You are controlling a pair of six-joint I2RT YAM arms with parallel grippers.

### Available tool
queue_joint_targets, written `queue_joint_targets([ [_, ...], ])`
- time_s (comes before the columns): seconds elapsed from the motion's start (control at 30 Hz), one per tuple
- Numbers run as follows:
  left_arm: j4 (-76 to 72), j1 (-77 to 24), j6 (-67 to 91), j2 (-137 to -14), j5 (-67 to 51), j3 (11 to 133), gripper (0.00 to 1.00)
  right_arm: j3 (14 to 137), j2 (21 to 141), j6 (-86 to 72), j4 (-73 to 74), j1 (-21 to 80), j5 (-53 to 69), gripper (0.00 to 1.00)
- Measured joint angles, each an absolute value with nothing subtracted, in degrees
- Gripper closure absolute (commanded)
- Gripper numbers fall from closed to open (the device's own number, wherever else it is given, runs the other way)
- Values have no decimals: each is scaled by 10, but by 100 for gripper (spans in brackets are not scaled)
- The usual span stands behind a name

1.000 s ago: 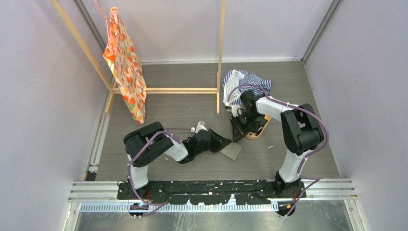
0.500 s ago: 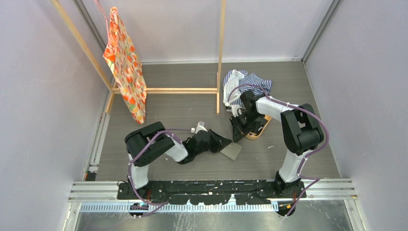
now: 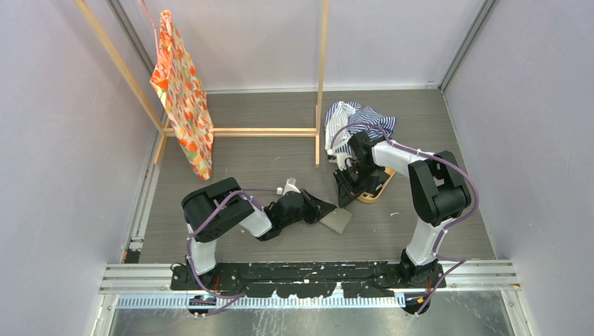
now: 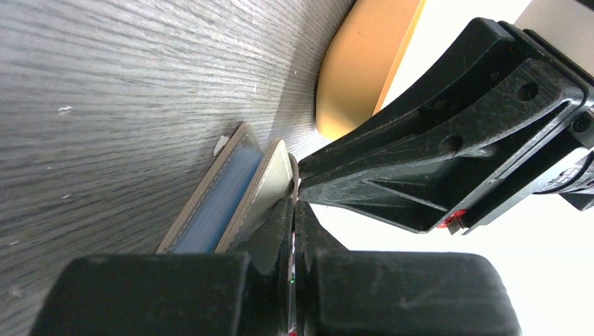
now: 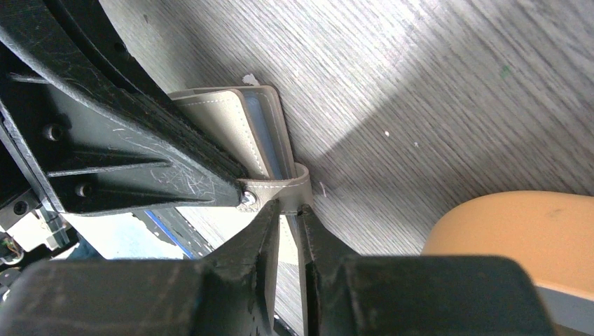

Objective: Put the credit cards into the card holder
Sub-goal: Close the card holder at the center of the board.

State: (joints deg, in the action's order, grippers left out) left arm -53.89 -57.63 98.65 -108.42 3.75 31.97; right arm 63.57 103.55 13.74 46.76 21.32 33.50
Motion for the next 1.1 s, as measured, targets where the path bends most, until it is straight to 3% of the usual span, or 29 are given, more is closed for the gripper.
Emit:
queue_joint_targets([
  [0.23, -551, -576, 986, -1084, 33, 309, 100, 636, 1014, 151, 470, 213, 346, 78],
  [0.47, -564, -576, 986, -1084, 31, 306, 100, 638, 961, 237, 516, 213, 403, 87],
  [1.1, -585, -576, 987, -1081, 23, 281, 100, 648, 1047, 239, 538, 239, 340, 90],
])
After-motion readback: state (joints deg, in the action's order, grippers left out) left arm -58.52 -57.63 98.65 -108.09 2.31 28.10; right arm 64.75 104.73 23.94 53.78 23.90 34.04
